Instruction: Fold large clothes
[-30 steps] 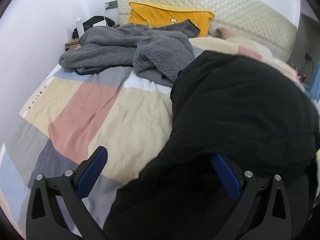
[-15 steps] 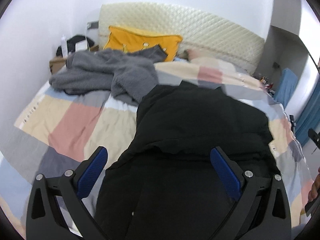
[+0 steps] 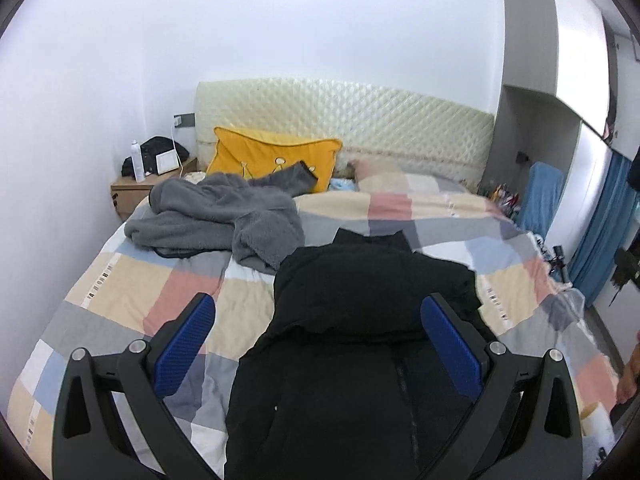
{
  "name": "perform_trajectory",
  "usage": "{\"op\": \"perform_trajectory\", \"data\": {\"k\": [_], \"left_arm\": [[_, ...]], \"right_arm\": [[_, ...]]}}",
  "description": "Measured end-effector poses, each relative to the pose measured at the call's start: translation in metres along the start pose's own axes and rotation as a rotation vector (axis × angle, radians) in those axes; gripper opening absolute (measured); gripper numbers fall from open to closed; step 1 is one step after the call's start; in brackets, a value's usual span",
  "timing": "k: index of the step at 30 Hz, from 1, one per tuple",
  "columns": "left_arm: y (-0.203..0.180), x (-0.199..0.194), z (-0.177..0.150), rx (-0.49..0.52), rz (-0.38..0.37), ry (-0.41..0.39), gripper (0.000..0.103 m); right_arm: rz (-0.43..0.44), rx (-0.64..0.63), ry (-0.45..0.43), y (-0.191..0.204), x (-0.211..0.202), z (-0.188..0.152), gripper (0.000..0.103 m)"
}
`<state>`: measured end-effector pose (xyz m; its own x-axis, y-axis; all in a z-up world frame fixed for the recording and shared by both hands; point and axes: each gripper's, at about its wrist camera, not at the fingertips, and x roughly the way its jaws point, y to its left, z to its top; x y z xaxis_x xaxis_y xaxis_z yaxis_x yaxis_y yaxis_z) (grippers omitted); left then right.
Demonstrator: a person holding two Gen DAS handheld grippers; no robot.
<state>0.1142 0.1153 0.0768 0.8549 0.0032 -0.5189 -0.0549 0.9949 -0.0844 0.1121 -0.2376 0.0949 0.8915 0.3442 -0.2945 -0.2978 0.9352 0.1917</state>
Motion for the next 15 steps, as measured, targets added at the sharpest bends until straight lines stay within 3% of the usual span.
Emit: {"op": "perform_trajectory", "data": {"k": [7, 15], "left_arm": [[0.025, -0.04, -0.001, -0.005, -0.018, 0.017, 0.102], [0.121, -0.058, -0.024, -0.172, -0.064, 0.129, 0.102]], "right_arm": [[0.037, -0.026, 0.066, -0.01, -0.034, -0.012, 0.071], [0.017, 0.058, 0.215, -0.092, -0.065, -0.036, 0.071]]}}
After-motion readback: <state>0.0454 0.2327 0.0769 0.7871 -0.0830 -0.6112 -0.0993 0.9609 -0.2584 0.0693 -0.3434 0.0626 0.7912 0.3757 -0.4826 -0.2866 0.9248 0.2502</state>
